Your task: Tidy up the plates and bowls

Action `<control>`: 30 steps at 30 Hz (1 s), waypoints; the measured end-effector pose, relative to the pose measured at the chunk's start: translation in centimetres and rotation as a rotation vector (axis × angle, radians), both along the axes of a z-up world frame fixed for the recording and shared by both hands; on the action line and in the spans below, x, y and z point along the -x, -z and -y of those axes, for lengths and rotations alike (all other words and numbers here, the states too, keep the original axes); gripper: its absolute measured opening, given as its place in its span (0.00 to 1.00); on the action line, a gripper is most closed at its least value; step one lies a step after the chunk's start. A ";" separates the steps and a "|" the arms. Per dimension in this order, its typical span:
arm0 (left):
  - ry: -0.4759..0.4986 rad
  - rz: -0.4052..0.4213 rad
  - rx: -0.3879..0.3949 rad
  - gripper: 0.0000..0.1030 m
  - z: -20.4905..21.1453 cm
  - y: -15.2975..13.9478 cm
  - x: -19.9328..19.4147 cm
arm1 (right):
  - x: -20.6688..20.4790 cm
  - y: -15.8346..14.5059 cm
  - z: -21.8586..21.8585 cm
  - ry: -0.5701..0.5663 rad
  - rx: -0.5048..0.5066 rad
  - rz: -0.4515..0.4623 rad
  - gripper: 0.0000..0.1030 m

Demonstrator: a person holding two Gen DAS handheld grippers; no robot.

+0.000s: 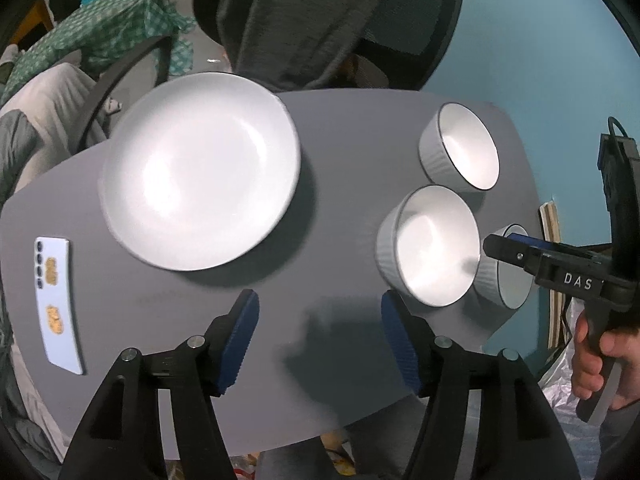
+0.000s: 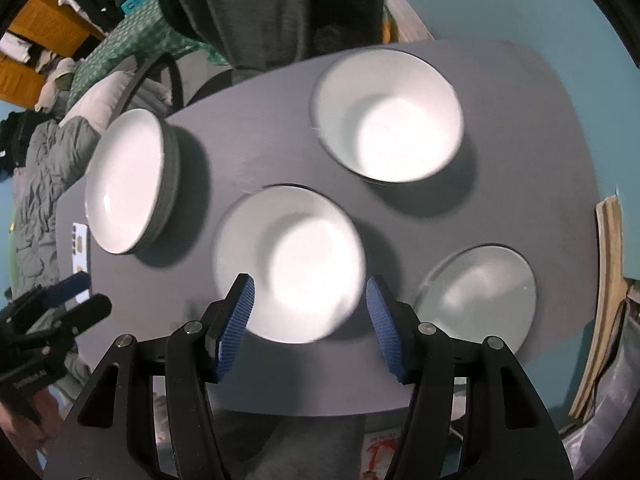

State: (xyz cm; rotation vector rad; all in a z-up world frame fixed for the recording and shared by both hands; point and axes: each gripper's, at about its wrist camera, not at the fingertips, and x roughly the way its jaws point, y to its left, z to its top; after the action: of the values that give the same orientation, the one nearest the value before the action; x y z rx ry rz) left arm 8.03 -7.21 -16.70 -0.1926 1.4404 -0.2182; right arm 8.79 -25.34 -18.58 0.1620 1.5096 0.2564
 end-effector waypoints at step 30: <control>-0.084 -0.174 -0.043 0.63 5.7 9.0 -2.5 | -3.6 6.8 -1.5 -0.259 -0.087 -0.095 0.31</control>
State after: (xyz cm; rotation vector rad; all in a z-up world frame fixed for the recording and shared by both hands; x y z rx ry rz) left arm 10.52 -12.95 -25.66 -0.2405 1.6043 -0.1036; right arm 12.37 -23.88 -25.36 0.0468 1.6147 0.5284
